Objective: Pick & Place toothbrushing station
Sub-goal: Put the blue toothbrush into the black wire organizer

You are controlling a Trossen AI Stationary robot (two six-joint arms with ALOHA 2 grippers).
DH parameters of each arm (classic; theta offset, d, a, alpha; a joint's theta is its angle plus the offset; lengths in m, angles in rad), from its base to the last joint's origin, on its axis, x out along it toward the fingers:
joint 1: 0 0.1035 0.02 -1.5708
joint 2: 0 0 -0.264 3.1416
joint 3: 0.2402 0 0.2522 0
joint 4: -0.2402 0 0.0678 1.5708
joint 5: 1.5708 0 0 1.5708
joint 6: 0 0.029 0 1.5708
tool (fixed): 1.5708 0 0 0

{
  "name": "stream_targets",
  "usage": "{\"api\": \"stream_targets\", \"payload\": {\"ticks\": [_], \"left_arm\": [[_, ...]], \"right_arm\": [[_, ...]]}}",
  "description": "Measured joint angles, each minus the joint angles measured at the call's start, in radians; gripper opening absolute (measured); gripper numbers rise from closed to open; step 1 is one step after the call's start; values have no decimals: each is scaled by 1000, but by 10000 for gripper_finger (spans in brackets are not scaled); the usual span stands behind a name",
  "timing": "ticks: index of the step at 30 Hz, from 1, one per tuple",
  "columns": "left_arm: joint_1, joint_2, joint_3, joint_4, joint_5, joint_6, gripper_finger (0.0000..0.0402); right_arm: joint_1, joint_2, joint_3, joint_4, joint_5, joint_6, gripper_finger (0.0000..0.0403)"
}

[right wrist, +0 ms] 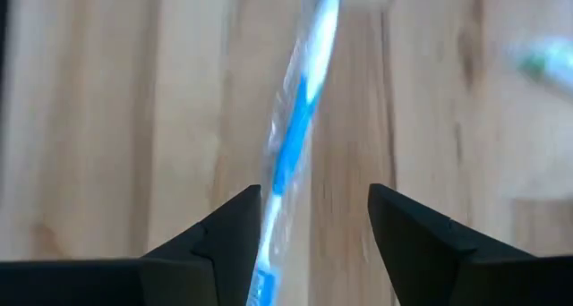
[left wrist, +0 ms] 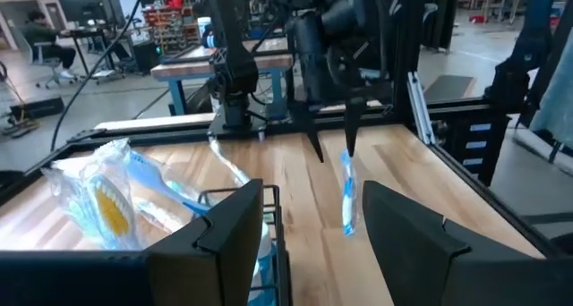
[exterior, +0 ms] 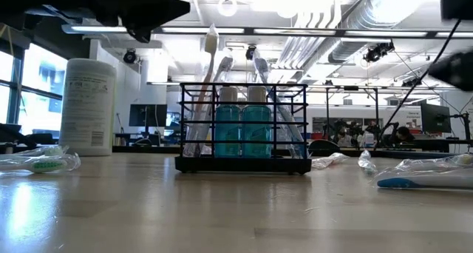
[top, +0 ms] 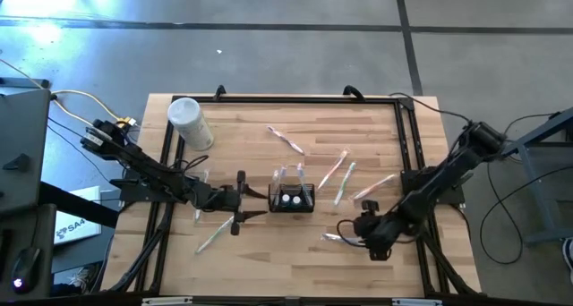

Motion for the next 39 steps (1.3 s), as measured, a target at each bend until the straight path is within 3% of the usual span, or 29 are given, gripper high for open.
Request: {"api": "stream_targets", "payload": {"ticks": [9,19,23,30,34,39], "left_arm": [[0,7,1,-7,0,-92,188],[-8,12,3,-27,0,-146,188],[-9,12,3,-32,11,-183,188],[-9,12,3,-33,14,-208,188],[-9,12,3,-33,13,-248,188],[-7,39,3,-37,19,-312,188]], "right_arm": [[-64,152,1,103,-154,-82,197],[-104,185,-22,123,-219,-150,183],[-118,183,-23,114,-227,-186,141],[-157,182,-24,96,-254,-261,15],[-149,158,-25,80,-215,-279,9],[-92,88,2,-72,-37,-268,2]]}}
